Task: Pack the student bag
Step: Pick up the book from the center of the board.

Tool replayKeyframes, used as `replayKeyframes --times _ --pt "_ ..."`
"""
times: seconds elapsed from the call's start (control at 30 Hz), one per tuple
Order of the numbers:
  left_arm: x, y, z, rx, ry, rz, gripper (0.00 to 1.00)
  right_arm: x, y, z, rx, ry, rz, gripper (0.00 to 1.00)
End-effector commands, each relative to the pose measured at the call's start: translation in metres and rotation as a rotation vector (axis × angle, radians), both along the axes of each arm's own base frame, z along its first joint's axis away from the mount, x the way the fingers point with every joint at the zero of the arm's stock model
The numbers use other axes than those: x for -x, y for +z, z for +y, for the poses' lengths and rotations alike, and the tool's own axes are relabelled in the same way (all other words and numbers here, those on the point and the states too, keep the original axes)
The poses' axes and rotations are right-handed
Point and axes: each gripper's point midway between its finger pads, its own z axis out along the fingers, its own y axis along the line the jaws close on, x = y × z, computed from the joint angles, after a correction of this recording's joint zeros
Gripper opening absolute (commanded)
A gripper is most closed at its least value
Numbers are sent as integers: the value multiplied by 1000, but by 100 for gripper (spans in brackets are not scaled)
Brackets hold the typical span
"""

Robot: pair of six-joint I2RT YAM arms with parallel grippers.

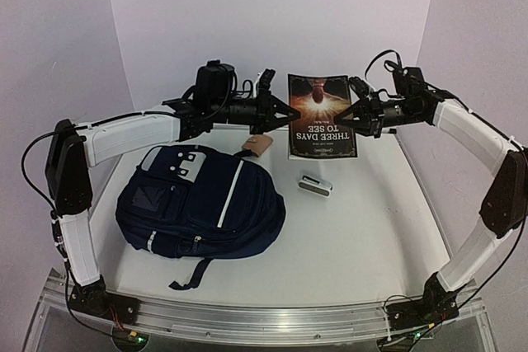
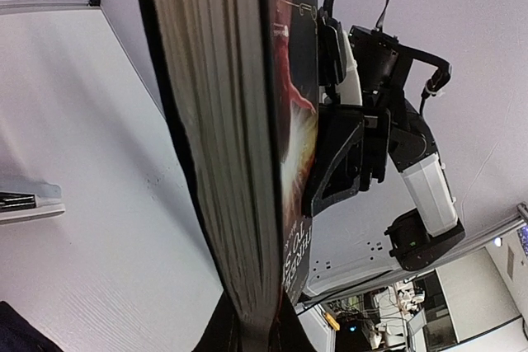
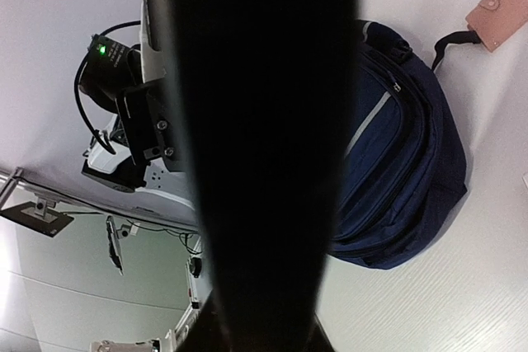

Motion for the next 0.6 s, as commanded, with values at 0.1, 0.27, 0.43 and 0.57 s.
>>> replayKeyframes --times 0.1,0.27,0.43,0.57 --pt "-3 8 3 -122 64 -93 41 3 16 4 -33 7 -14 0" --pt "-27 -32 50 -418 322 -81 65 -14 -1 -18 22 -130 48 0" --pt "-2 -101 74 -794 368 -85 66 -12 -32 -37 75 -228 112 0" --pt "23 -147 76 -1071 348 -127 63 -8 -50 -44 104 -261 146 0"
